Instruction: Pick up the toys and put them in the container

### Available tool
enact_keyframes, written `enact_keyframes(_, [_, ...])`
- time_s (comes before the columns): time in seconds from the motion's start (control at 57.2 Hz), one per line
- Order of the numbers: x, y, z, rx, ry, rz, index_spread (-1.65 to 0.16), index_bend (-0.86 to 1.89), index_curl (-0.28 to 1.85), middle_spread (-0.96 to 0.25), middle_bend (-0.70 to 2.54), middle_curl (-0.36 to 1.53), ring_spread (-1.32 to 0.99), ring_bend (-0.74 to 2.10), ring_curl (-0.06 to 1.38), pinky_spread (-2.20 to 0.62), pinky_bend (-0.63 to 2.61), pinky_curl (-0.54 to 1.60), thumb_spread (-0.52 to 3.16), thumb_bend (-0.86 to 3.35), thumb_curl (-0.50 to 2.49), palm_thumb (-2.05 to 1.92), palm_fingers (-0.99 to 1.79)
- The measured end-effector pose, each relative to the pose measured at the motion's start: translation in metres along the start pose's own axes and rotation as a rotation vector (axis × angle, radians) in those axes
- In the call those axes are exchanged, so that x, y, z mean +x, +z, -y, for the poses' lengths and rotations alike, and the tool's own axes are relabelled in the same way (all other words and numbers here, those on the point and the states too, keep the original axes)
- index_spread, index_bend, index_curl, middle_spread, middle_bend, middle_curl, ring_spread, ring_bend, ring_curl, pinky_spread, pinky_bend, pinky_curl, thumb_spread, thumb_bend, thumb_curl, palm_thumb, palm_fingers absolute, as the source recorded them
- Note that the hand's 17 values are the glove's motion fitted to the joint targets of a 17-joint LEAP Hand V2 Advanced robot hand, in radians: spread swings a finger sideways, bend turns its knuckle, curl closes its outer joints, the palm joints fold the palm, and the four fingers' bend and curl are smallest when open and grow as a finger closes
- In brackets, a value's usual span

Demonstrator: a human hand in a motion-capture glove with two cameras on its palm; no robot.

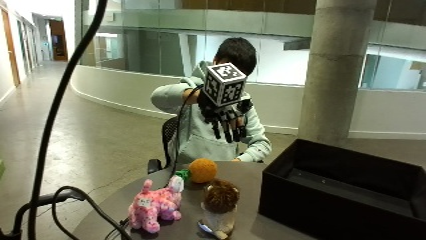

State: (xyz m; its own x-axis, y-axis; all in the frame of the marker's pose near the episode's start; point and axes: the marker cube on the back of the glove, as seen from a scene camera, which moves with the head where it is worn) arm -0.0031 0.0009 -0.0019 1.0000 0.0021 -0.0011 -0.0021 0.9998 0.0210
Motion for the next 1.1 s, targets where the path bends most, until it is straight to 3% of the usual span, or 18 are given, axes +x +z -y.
enact_keyframes(0.14, [0.005,-0.016,0.010,0.068,0.006,-0.001,-0.17,0.16,0.11,-0.01,0.22,0.09,-0.10,0.31,0.09,-0.01,0.48,0.17,0.96,0.27,0.08,0.27,0.38])
enact_keyframes(0.315, [0.016,-0.035,0.025,0.222,0.036,-0.017,-0.23,0.13,0.15,-0.01,0.18,0.14,-0.11,0.28,0.11,-0.01,0.62,0.25,1.35,0.31,0.15,0.25,0.15])
enact_keyframes(0.507, [0.055,-0.036,0.074,0.319,0.057,-0.017,-0.26,0.13,0.18,-0.01,0.14,0.17,-0.06,0.18,0.11,0.01,0.78,0.30,1.46,0.27,0.20,0.19,-0.14])
enact_keyframes(0.682, [0.091,-0.002,0.127,0.262,0.123,-0.020,-0.26,0.10,0.18,-0.01,0.14,0.18,-0.04,0.17,0.13,0.02,0.80,0.32,1.45,0.23,0.23,0.16,-0.22])
enact_keyframes(0.804, [0.105,0.048,0.150,0.139,0.239,-0.048,-0.27,0.11,0.19,-0.01,0.13,0.19,-0.02,0.15,0.14,0.03,0.83,0.33,1.44,0.21,0.25,0.18,-0.23])
enact_keyframes(0.926, [0.124,0.079,0.173,0.105,0.259,-0.100,-0.29,0.15,0.21,0.00,0.10,0.17,0.00,0.27,0.17,0.04,0.98,0.37,1.41,0.22,0.28,0.25,-0.01])
enact_keyframes(1.049, [0.124,0.091,0.176,0.205,0.233,-0.171,-0.29,0.15,0.20,-0.06,0.21,0.18,-0.12,0.79,0.26,-0.14,1.00,0.34,1.37,0.31,0.36,0.48,0.74])
enact_keyframes(1.101, [0.123,0.092,0.174,0.225,0.226,-0.192,-0.28,0.16,0.20,-0.10,0.32,0.23,-0.18,0.84,0.29,-0.24,0.95,0.32,1.29,0.34,0.42,0.60,0.93])
